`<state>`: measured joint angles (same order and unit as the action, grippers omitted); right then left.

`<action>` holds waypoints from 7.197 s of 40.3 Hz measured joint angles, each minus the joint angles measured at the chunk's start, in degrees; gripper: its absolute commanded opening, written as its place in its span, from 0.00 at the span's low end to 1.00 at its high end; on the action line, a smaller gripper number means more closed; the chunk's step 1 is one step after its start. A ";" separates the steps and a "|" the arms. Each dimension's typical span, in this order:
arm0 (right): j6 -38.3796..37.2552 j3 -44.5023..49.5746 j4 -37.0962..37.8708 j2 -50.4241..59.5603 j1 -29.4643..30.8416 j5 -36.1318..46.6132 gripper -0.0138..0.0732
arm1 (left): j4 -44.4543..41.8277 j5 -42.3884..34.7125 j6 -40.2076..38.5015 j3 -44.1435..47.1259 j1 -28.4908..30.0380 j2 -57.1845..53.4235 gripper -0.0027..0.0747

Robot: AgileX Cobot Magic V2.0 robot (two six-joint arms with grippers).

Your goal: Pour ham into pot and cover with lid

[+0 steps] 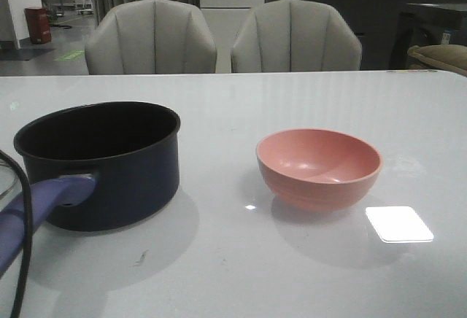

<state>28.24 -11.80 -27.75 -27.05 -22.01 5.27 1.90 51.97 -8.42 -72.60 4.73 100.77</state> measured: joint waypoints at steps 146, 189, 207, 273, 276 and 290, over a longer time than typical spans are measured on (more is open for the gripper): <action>0.00 0.00 -0.10 0.26 0.00 0.00 0.34 | 3.40 11.07 6.44 -15.66 -25.43 0.68 0.47; 0.00 0.00 -0.10 0.26 0.00 0.00 0.34 | 4.47 9.83 6.57 -16.68 -25.54 4.82 0.61; 0.00 0.00 -0.12 0.26 0.00 0.00 0.34 | 5.58 9.48 6.57 -16.68 -25.54 4.82 0.73; 0.00 0.00 -0.21 0.26 0.00 0.00 0.34 | -0.27 -11.01 6.57 28.20 -25.54 -61.60 0.72; 0.00 0.00 -0.21 0.26 0.00 0.00 0.34 | 0.09 -13.92 6.57 32.21 -25.54 -68.30 0.72; 0.00 0.00 -0.21 0.26 0.00 0.00 0.34 | 0.31 -22.36 6.57 48.17 -25.54 -94.76 0.67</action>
<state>28.24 -11.80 -27.96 -26.79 -22.01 5.27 2.21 29.61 -1.85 -24.43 -20.81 6.01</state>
